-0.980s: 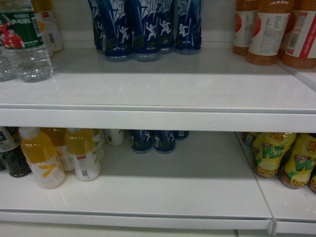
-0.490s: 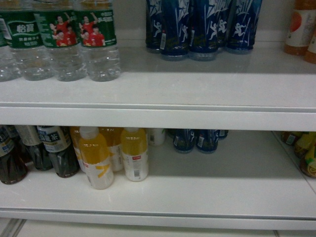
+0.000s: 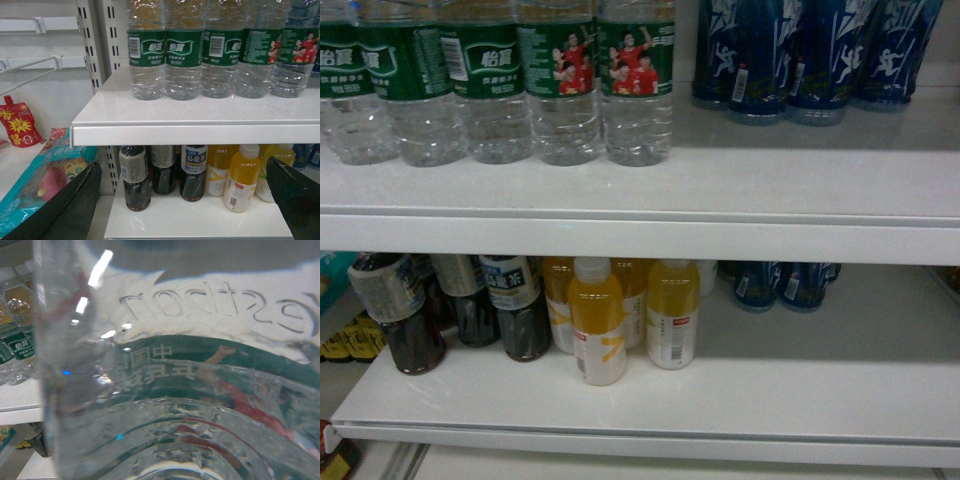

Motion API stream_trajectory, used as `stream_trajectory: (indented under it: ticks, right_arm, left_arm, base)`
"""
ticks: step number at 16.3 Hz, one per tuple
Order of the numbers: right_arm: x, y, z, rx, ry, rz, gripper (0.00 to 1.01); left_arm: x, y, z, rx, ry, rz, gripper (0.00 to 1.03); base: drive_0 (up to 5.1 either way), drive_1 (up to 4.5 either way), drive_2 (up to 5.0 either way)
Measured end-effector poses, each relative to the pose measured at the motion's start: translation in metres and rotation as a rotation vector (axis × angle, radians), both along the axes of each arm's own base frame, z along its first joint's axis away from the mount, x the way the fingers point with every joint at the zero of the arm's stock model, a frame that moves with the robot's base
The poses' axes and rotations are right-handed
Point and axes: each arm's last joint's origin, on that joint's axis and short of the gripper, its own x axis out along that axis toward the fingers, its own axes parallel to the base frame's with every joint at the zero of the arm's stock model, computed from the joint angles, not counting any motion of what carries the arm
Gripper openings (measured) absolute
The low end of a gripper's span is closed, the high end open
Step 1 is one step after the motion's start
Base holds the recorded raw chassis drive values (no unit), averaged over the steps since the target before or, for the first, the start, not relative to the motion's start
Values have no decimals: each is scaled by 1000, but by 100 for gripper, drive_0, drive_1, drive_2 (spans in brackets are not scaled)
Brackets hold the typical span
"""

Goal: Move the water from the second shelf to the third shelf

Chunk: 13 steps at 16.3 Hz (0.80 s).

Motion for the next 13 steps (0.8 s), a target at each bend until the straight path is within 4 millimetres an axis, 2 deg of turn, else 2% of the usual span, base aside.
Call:
stream_trajectory:
  ticks: [13]
  right_arm:
    - [0, 0, 0, 0, 0, 2, 44]
  left_arm:
    - [0, 0, 0, 0, -1, 0, 98]
  base:
    - [-440, 209, 209]
